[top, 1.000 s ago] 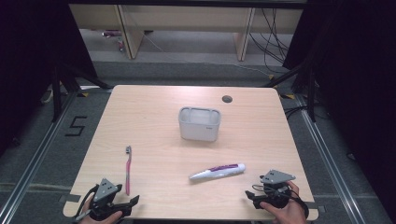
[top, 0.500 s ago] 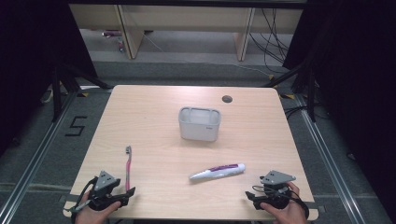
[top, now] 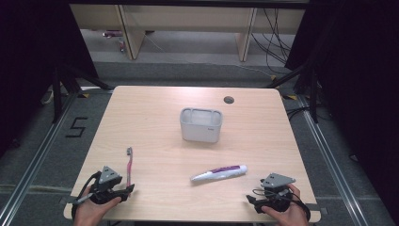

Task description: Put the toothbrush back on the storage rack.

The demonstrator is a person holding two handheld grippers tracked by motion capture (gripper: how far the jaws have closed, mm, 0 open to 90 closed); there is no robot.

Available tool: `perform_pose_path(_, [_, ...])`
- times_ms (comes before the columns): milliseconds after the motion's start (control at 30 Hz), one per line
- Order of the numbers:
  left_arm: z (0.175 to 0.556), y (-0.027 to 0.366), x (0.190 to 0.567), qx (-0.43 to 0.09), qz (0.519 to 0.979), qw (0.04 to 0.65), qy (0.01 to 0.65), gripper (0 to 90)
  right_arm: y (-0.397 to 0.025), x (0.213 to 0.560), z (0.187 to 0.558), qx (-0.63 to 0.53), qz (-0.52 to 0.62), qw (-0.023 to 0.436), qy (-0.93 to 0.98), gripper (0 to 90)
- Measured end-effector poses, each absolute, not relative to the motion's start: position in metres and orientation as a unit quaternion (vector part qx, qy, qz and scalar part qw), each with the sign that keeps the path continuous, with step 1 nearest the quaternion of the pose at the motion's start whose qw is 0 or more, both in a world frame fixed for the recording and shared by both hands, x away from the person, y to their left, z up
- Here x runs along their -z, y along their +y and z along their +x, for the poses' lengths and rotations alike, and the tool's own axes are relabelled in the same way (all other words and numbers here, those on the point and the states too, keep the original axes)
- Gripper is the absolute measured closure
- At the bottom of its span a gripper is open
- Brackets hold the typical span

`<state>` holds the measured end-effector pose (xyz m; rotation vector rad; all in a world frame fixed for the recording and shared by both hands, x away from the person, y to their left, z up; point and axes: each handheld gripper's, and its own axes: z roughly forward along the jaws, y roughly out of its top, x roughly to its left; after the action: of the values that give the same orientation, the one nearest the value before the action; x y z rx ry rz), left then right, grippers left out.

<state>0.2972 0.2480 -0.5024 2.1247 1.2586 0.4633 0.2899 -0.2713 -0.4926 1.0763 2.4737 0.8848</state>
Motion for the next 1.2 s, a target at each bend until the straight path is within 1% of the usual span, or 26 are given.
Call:
perform_pose_path(100, [0.299,0.248,0.504,-0.177,0.800,0.310,0.482,44.6,-0.272,0.493,0.292,-0.308,0.361,0.156,0.867,21.8])
perform_pose_path(133, [0.300,0.249,0.502,-0.166,0.807,0.307,0.476,44.6,-0.271,0.493,0.291,-0.307,0.361,0.154,0.867,21.8])
perform_pose_path(533, [0.317,0.249,0.493,-0.169,0.811,0.305,0.470,52.1,-0.270,0.492,0.289,-0.305,0.369,0.151,0.865,21.8])
perform_pose_path(567, [0.320,0.247,0.493,-0.170,0.814,0.302,0.467,54.5,-0.271,0.492,0.290,-0.305,0.368,0.149,0.865,21.8])
perform_pose_path(667, [0.324,0.244,0.494,-0.178,0.815,0.294,0.466,56.1,-0.271,0.492,0.290,-0.306,0.369,0.148,0.865,21.8])
perform_pose_path(767, [0.328,0.244,0.496,-0.174,0.818,0.290,0.466,58.2,-0.272,0.493,0.291,-0.307,0.362,0.151,0.867,21.8])
perform_pose_path(900, [0.332,0.243,0.497,-0.178,0.816,0.286,0.470,59.2,-0.271,0.492,0.290,-0.307,0.368,0.151,0.865,21.8])
perform_pose_path(967, [0.335,0.246,0.494,-0.174,0.819,0.278,0.471,59.8,-0.272,0.492,0.289,-0.308,0.369,0.149,0.864,21.8])
perform_pose_path(1033, [0.339,0.247,0.492,-0.181,0.820,0.269,0.472,61.0,-0.272,0.492,0.290,-0.307,0.366,0.150,0.865,21.8])
perform_pose_path(1100, [0.341,0.248,0.491,-0.176,0.821,0.269,0.472,62.1,-0.272,0.493,0.291,-0.308,0.361,0.151,0.867,21.8])
perform_pose_path(1200, [0.347,0.251,0.488,-0.164,0.831,0.250,0.468,63.9,-0.272,0.492,0.290,-0.309,0.368,0.151,0.864,21.8])
